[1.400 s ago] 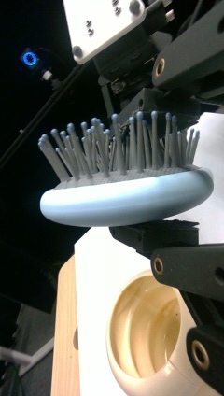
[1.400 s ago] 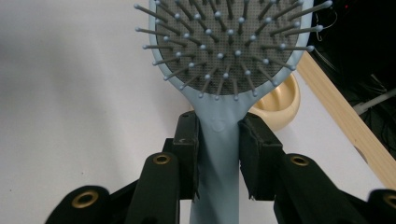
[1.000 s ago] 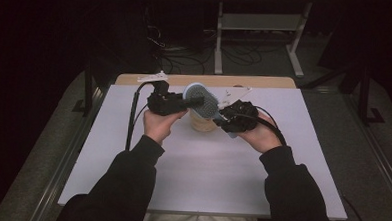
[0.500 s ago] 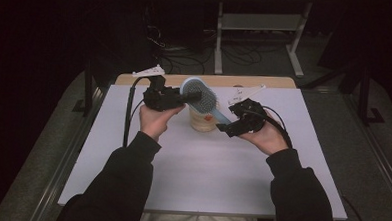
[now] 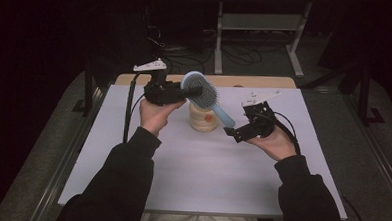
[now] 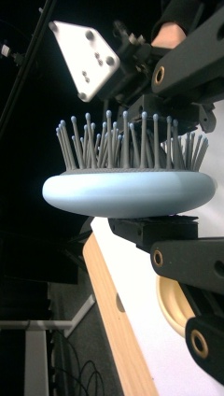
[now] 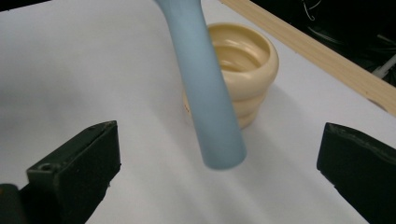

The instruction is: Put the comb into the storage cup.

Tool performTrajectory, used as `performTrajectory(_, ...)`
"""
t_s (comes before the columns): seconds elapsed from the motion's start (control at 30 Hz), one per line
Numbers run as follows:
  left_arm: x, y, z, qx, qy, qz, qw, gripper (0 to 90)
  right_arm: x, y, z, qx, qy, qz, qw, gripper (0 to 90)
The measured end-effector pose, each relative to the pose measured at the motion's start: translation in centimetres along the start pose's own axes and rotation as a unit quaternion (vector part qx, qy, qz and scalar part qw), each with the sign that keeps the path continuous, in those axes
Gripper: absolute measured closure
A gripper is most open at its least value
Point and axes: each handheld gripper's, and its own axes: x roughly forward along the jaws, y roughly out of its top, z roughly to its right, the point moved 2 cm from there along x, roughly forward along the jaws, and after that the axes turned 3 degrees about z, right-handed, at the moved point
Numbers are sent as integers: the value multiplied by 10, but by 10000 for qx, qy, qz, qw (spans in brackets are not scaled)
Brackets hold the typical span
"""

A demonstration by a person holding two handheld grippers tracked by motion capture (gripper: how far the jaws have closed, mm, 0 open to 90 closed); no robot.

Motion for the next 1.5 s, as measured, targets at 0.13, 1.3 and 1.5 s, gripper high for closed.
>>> performTrajectory(0.13,0,8,4,213,103,-72,9997,562,-4,-11,5,149,-20,24,9999,0)
performTrajectory(1.3,-34,68,-4,579,475,118,9971,559,-31,-89,9,513,-246,-17,9984,0)
performTrajectory(1.5,-33,78,-7,730,672,116,9950,559,-41,-98,9,614,-341,118,9975,0)
